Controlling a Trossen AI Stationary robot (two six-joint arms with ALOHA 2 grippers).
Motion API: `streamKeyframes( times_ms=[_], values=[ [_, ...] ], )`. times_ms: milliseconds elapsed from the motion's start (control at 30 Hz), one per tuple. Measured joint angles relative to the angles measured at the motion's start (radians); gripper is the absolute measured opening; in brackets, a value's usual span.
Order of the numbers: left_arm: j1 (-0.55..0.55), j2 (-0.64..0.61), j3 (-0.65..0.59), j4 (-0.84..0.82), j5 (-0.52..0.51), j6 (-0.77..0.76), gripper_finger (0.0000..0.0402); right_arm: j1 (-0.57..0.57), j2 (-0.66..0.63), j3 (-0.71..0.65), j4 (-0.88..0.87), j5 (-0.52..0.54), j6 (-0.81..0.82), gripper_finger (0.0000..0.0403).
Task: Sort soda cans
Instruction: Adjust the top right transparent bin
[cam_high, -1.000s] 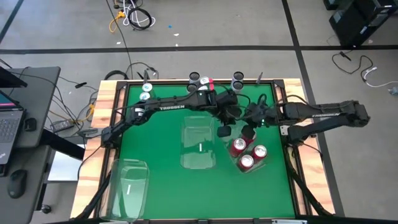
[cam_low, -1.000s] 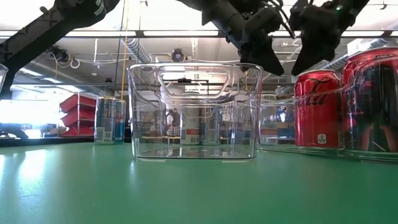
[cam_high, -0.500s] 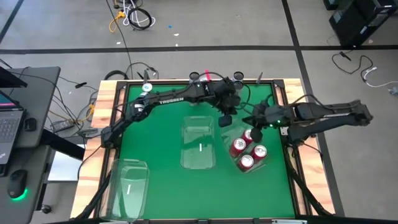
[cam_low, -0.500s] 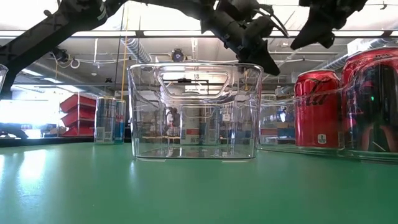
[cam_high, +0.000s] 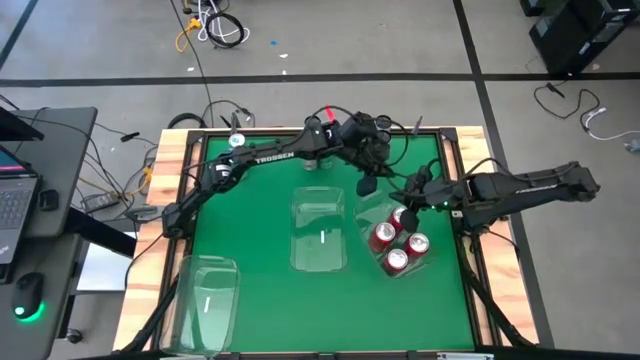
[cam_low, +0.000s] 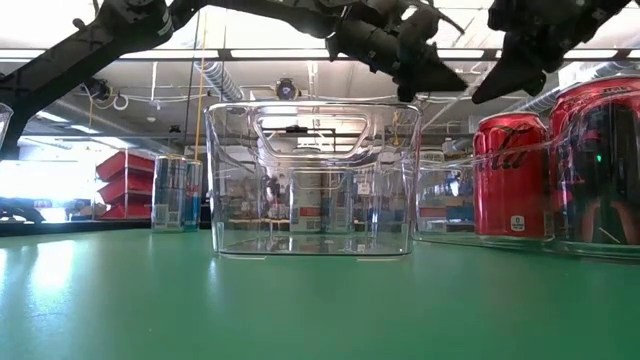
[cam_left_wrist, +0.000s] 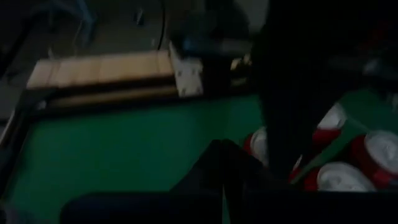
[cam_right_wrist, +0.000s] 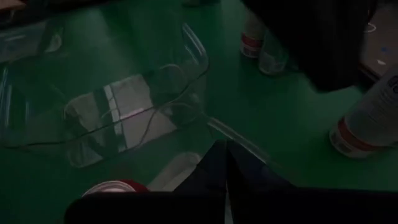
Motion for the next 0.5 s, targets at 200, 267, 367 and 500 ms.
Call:
streamKeyframes(
  times_ms=[200, 267, 367, 500],
  values=[
    [0.012, -0.003, -0.052, 0.19, 0.07, -0.012, 0.0003, -0.026, -0.048, -0.041, 0.061, -0.02, -0.012, 0.0],
    [0.026, -0.001, -0.085, 0.267, 0.124, -0.056, 0.0003, -0.044, -0.052, -0.054, 0.078, -0.026, -0.014, 0.0],
    [0.052, -0.003, -0.134, 0.37, 0.167, -0.109, 0.0003, -0.074, -0.05, -0.075, 0.102, -0.058, -0.014, 0.0],
    [0.068, -0.012, -0.183, 0.372, 0.158, -0.09, 0.0003, -0.121, -0.035, -0.101, 0.119, -0.097, -0.016, 0.0]
  ],
)
